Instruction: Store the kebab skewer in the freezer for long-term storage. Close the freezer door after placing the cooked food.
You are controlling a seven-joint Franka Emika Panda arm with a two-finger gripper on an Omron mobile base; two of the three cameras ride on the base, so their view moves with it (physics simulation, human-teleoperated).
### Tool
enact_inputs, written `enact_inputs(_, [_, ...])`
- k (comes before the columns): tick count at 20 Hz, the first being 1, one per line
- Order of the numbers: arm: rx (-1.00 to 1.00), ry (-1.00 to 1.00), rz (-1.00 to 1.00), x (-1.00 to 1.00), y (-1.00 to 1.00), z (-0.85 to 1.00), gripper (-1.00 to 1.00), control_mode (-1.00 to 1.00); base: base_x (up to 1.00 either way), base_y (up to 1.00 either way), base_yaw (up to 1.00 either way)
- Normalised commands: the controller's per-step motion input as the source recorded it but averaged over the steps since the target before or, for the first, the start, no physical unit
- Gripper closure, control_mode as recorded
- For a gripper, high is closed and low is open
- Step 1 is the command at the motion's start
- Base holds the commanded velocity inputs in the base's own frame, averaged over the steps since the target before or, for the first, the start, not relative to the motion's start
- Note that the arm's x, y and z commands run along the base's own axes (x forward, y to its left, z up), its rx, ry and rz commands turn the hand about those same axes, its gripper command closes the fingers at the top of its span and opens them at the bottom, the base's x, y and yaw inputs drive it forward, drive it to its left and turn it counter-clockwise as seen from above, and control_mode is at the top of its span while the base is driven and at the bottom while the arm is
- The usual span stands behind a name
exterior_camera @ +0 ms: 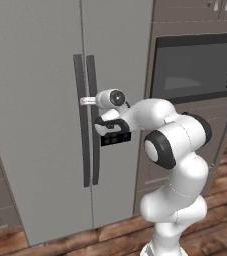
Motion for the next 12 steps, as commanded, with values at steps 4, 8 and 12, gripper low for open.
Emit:
enact_inputs(4, [0.0, 0.0, 0.0, 0.58, 0.0, 0.13, -1.0, -1.0, 0.0, 0.0, 0.0])
enact_inputs(8, [0.0, 0.04, -0.01, 0.65, 0.0, 0.24, -1.0, -1.0, 0.0, 0.0, 0.0])
enact_inputs(12, [0.0, 0.13, -0.03, 0.49, 0.0, 0.37, -1.0, -1.0, 0.0, 0.0, 0.0])
